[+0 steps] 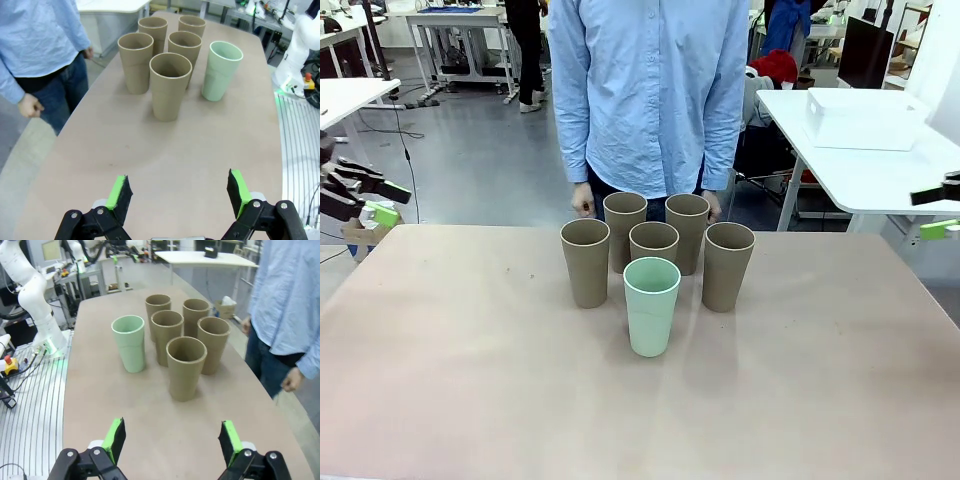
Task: Stack the cups and store them in the basket.
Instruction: Pick up two Reusable plastic cups , one in each hand.
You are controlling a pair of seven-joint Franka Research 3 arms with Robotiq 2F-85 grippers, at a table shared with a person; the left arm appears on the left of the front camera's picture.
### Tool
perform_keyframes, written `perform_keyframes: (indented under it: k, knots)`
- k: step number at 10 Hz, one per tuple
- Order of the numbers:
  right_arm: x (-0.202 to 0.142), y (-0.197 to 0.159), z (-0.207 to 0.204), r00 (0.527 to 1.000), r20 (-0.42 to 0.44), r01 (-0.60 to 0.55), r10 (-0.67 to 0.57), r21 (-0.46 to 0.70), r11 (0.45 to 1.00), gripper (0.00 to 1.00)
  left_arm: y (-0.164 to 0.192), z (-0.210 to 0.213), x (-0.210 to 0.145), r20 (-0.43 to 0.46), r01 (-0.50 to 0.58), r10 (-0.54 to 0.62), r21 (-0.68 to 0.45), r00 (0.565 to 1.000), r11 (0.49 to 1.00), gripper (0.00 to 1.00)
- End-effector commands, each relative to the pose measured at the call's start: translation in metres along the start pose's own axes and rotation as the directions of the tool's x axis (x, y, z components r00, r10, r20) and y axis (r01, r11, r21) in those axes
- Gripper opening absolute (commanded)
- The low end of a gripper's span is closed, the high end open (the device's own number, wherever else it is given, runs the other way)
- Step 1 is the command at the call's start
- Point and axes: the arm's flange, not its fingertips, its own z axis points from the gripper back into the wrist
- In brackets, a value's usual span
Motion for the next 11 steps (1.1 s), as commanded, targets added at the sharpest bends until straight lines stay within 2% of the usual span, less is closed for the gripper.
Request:
perform_keyframes:
  k: [1, 3, 5, 6, 7, 8, 9, 10, 11]
  knots:
    - [-0.007, -0.040, -0.046, 0.997, 0.080, -0.026, 0.018, 0.094, 0.995, 1.00, 0.044, -0.020, 0.000, 0.059, 0.023, -0.018, -0.085, 0.998, 0.996, 1.00]
    - [-0.027, -0.065, -0.091, 0.987, 0.161, -0.038, 0.019, 0.117, 0.992, 1.00, 0.067, -0.063, -0.007, 0.105, 0.063, -0.047, -0.156, 0.993, 0.986, 1.00]
    - [-0.049, -0.085, -0.129, 0.974, 0.224, -0.054, 0.021, 0.144, 0.988, 1.00, 0.085, -0.105, -0.023, 0.216, 0.150, -0.111, -0.176, 0.970, 0.973, 1.00]
    - [-0.060, -0.094, -0.145, 0.970, 0.243, -0.059, 0.019, 0.158, 0.986, 1.00, 0.094, -0.124, -0.028, 0.311, 0.189, -0.131, -0.163, 0.941, 0.968, 1.00]
    - [-0.072, -0.102, -0.164, 0.977, 0.215, -0.051, 0.012, 0.177, 0.983, 1.00, 0.104, -0.150, -0.035, 0.348, 0.196, -0.118, -0.198, 0.930, 0.960, 1.00]
    - [-0.081, -0.102, -0.183, 0.977, 0.209, -0.014, -0.033, 0.221, 0.975, 1.00, 0.109, -0.163, -0.032, 0.354, 0.185, -0.098, -0.222, 0.930, 0.957, 1.00]
    - [-0.082, -0.101, -0.187, 0.978, 0.193, 0.031, -0.078, 0.236, 0.971, 1.00, 0.107, -0.172, -0.034, 0.356, 0.177, -0.100, -0.192, 0.929, 0.965, 1.00]
    - [-0.080, -0.093, -0.173, 0.981, 0.193, -0.009, -0.030, 0.198, 0.980, 1.00, 0.106, -0.163, -0.030, 0.367, 0.127, -0.027, -0.250, 0.930, 0.960, 1.00]
    - [-0.080, -0.093, -0.173, 0.981, 0.193, -0.009, -0.030, 0.198, 0.980, 1.00, 0.103, -0.175, -0.039, 0.332, 0.166, -0.092, -0.200, 0.939, 0.966, 1.00]
